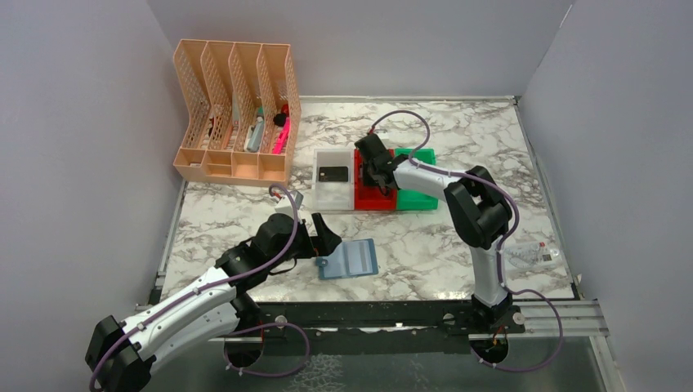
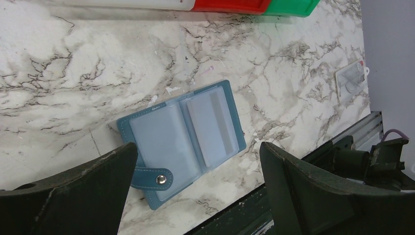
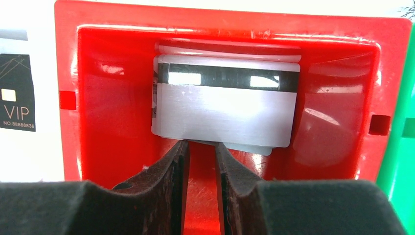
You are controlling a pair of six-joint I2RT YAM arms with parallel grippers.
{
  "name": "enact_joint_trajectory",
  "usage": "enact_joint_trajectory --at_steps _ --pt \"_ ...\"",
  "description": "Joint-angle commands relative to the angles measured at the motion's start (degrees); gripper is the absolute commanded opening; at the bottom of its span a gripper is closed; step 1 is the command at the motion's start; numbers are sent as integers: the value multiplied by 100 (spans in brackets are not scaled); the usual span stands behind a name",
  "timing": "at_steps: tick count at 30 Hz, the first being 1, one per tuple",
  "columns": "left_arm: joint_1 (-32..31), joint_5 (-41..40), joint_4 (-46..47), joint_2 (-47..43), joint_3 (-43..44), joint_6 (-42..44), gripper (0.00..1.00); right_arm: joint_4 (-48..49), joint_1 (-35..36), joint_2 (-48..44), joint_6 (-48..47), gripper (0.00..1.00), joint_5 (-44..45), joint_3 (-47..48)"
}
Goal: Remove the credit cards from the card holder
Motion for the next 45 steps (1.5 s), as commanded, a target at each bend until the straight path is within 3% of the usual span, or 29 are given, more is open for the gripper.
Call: enact_joint_trajectory --at_steps 1,9,23,28,37,45 --pt "23 -45 84 -20 -91 -23 99 35 -39 101 324 31 340 186" --pt "26 -1 118 -11 -81 -22 99 -176 -62 -52 561 36 -65 200" --pt "23 3 154 225 2 -60 99 441 -78 -2107 -263 39 -1995 -1411" --pt "27 -148 11 394 20 -98 97 890 -38 -2903 110 41 -3107 -2611" --pt "21 -73 -197 511 -197 -190 91 1592 349 -4066 1021 41 -3913 -4570" --pt "25 -2 -94 552 -404 -295 90 2188 410 -3860 1540 39 -4282 -4941"
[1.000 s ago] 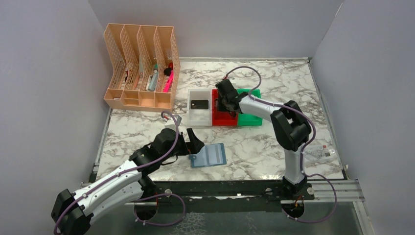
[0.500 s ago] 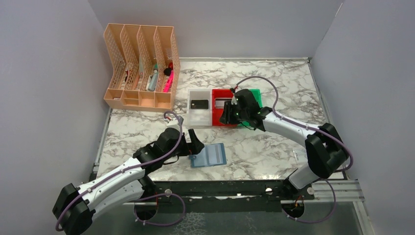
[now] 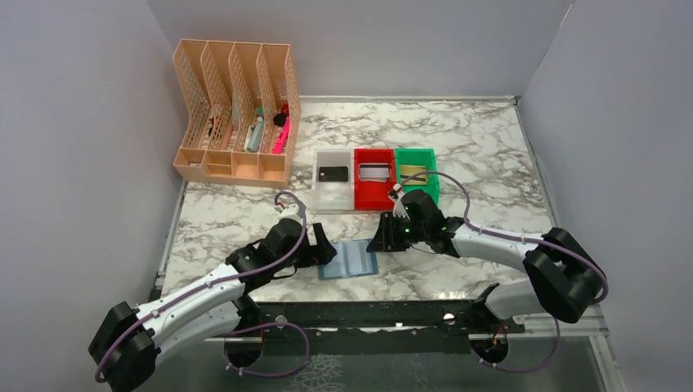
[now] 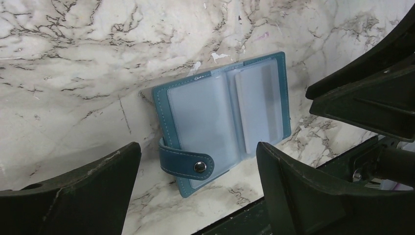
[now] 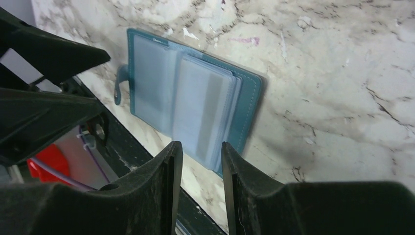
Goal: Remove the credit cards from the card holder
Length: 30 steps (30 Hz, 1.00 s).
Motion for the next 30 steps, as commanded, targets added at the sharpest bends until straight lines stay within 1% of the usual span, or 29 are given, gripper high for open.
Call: enact_joint_trajectory --at_steps 1,6,16,20,23,27,30 --pt "21 15 16 55 -29 -45 90 636 19 258 460 39 -371 7" --pt "21 67 27 124 -54 -30 84 976 26 532 629 37 -507 10" --pt "23 131 133 78 -248 -92 73 919 27 952 599 35 -592 90" --pt "21 160 200 150 -258 -52 68 1114 27 1130 617 34 -784 71" --pt "21 142 238 272 -251 6 62 1163 27 1139 664 33 -754 34" --pt "21 122 240 485 -234 81 52 1097 27 1074 692 31 -681 58" --pt "21 181 334 577 -228 92 48 1096 26 1013 706 31 -687 100"
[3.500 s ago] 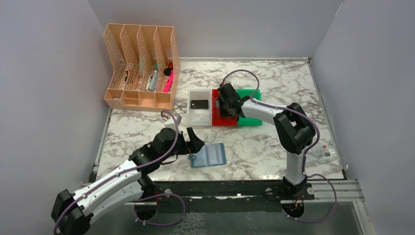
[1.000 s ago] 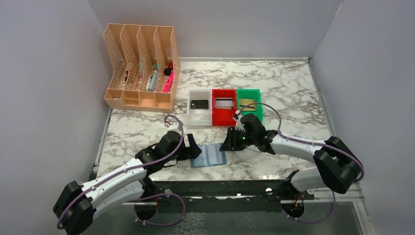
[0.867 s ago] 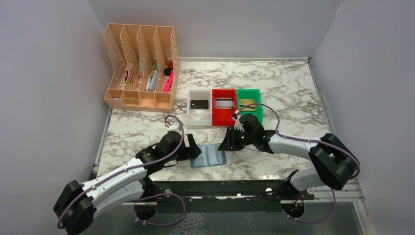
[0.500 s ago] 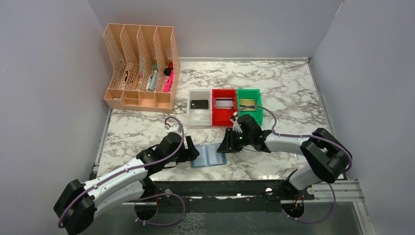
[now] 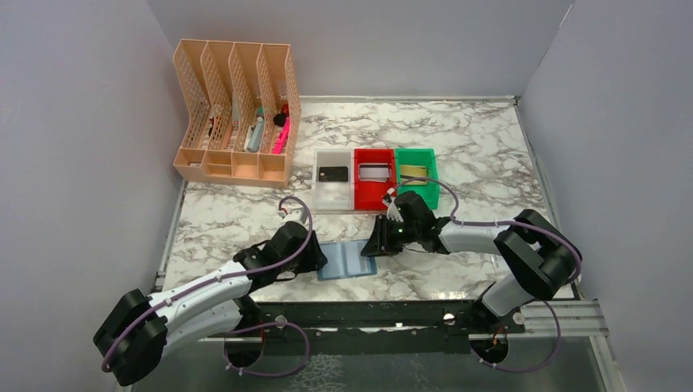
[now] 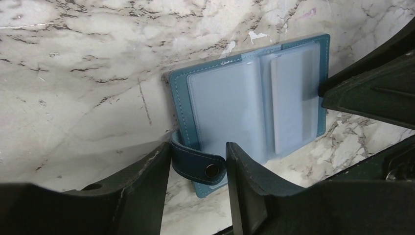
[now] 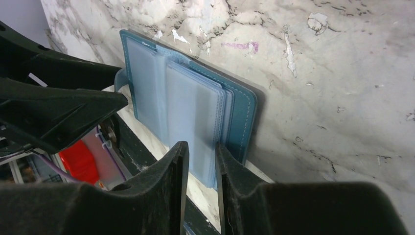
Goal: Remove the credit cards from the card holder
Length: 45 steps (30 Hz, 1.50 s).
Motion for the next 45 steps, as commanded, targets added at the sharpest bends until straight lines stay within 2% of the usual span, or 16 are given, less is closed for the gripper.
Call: enact_joint_trajectory --at_steps 1,10,16,23,35,45 --pt "25 147 248 115 14 91 46 115 27 -66 72 31 -88 126" --pt "25 183 346 167 -29 90 41 -320 27 -66 49 31 344 216" --pt "21 200 366 280 70 145 41 -380 27 -114 -26 32 221 340" --pt "24 259 357 215 76 145 41 -737 27 -573 44 33 842 269" --pt "21 326 451 405 157 215 41 -285 26 -37 131 34 333 257" --pt "21 367 540 523 228 281 41 10 27 -97 75 25 -13 179"
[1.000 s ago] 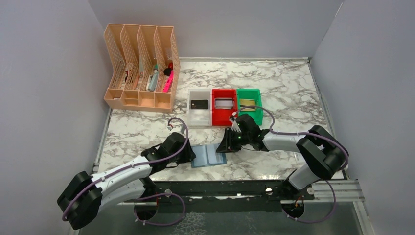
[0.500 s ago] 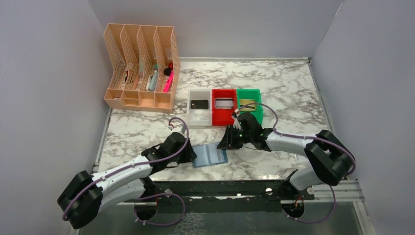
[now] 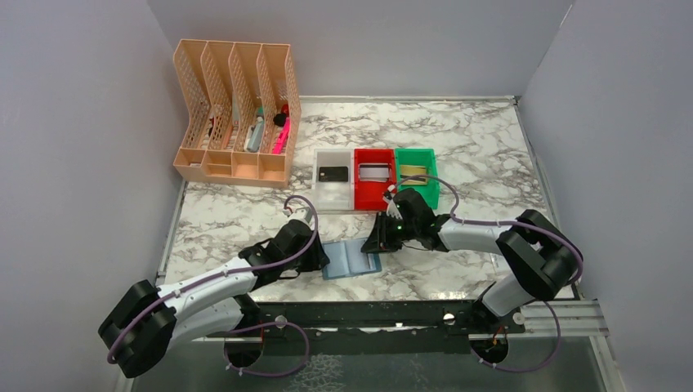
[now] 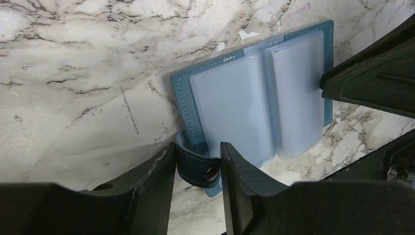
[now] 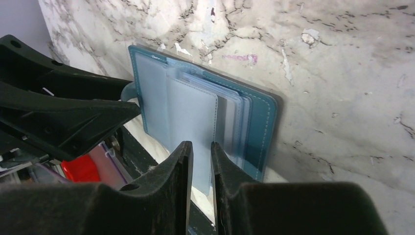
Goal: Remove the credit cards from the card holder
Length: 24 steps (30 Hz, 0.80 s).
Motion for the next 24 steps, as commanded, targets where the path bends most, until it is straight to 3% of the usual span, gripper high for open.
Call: enact_joint_trajectory --at_steps 1,8,16,24 --pt "19 158 172 94 224 123 41 280 27 -102 -30 24 -258 0" --pt "19 196 190 187 254 164 41 406 27 -144 -20 23 -602 50" --pt "19 198 168 87 277 163 41 1640 68 209 472 24 -1458 31" --pt "23 89 6 -181 273 164 41 1642 405 792 465 26 -1361 448"
